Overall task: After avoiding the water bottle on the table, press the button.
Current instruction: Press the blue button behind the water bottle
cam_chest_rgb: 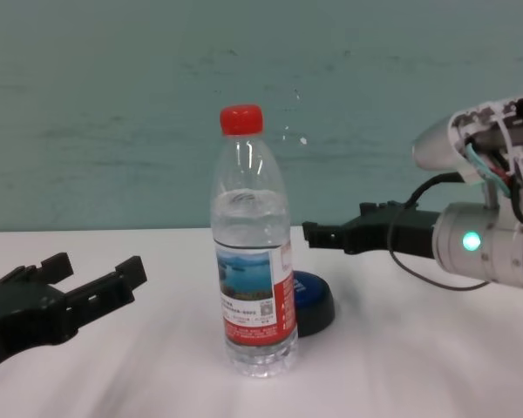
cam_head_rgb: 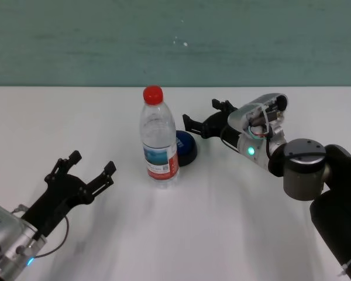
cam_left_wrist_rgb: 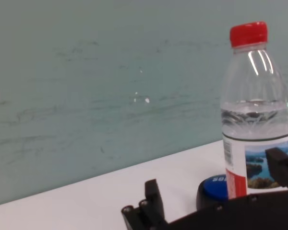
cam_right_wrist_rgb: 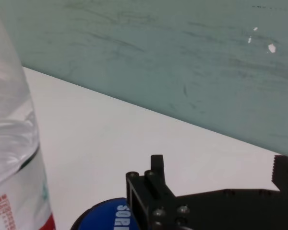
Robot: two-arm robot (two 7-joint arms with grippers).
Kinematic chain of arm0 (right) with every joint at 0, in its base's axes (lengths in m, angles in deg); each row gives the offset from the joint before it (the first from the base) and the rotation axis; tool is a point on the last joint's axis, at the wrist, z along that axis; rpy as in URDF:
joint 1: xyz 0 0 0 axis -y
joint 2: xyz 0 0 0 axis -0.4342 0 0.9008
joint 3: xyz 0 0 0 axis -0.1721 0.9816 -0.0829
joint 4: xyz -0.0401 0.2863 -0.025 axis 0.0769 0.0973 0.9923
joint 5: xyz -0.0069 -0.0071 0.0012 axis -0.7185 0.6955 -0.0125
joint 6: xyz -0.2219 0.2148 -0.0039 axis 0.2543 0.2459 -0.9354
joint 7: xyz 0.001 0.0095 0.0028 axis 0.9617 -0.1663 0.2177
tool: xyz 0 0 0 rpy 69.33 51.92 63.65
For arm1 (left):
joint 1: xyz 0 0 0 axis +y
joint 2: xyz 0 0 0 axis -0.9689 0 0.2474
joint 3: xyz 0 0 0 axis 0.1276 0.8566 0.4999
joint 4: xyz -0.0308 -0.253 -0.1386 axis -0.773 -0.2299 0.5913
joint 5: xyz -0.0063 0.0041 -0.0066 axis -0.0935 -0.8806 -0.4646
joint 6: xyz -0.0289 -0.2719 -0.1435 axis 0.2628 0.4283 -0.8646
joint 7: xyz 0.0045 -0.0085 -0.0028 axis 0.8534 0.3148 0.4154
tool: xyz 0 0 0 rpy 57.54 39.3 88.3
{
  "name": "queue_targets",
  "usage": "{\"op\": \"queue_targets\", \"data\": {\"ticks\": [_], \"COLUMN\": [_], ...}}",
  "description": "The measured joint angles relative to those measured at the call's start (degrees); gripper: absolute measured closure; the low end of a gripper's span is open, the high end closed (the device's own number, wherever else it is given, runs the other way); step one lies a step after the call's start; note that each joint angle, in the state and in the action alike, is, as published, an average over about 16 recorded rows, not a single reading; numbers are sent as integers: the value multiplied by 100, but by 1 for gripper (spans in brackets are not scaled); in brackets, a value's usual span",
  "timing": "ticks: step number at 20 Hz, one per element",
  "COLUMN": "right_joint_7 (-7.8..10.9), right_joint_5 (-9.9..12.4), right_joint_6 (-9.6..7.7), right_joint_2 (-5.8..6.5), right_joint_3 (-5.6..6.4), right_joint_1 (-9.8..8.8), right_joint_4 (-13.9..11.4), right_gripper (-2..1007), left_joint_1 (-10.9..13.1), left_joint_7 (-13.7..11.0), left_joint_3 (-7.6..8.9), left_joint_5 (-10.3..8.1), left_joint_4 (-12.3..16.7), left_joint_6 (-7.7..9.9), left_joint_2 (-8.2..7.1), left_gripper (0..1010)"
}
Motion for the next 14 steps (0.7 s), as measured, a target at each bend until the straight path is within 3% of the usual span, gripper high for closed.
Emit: {"op": "queue_targets", "data": {"ticks": [14], "right_joint_7": [97], "right_joint_5": [79], "right_joint_6": [110], "right_joint_2": [-68], "right_joint_3": [-70], "right_joint_1": [144], "right_joint_4": [402], "right_gripper": [1], "left_joint_1": [0], "left_joint_7": [0], "left_joint_3": [0], "left_joint_5": [0], "left_joint_4": [0], "left_joint_6": [0], "left_joint_2": [0], "left_gripper": [0]}}
